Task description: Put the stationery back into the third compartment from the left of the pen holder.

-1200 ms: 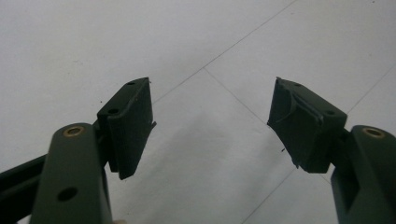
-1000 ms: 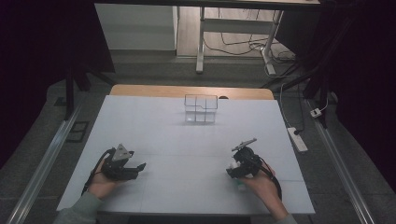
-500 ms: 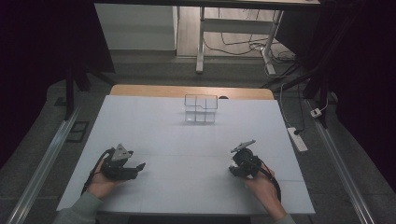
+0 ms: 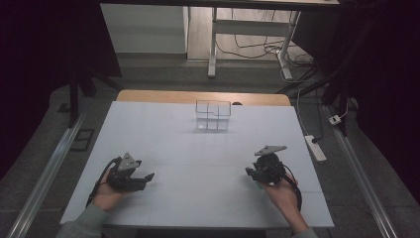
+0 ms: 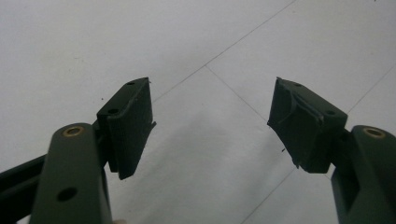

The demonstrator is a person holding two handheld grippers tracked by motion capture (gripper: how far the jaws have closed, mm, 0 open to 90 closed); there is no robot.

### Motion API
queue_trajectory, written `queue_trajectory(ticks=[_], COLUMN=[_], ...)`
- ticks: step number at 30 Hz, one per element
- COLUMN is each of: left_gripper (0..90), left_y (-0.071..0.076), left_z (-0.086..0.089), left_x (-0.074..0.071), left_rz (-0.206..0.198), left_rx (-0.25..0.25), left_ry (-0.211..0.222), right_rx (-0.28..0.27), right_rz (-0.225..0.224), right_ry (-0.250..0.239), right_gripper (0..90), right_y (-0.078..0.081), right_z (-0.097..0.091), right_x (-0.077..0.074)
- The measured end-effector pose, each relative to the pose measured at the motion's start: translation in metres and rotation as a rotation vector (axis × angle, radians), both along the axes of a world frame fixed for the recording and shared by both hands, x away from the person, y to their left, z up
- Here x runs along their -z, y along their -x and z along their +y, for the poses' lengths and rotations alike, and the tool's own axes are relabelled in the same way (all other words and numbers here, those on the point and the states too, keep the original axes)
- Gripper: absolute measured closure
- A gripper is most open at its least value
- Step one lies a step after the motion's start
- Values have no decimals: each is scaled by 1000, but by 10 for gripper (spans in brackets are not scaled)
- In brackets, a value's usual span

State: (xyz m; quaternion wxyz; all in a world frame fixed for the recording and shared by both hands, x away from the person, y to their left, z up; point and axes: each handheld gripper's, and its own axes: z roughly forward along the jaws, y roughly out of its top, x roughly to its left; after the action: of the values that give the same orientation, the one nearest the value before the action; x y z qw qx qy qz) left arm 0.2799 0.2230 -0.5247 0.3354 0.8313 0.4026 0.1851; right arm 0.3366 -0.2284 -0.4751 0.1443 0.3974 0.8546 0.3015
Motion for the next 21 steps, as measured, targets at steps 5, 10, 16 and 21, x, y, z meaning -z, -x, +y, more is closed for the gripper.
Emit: queue_trajectory(ticks=[5, 10, 16, 21], left_gripper=[298, 297, 296, 295], left_y=[0, 0, -1, -1], left_z=[0, 0, -1, -1], left_x=[0, 0, 1, 2], left_rz=[2, 2, 9, 11], left_rx=[-2, -4, 1, 2], left_ry=[-3, -3, -6, -4], right_rx=[18, 17, 17, 18], right_rz=[-28, -47, -74, -97], right_ry=[-54, -79, -103, -124], right_gripper=[642, 642, 642, 642], right_y=[0, 0, 2, 0], right_z=[-7, -7, -5, -6], right_x=[-5, -7, -11, -16])
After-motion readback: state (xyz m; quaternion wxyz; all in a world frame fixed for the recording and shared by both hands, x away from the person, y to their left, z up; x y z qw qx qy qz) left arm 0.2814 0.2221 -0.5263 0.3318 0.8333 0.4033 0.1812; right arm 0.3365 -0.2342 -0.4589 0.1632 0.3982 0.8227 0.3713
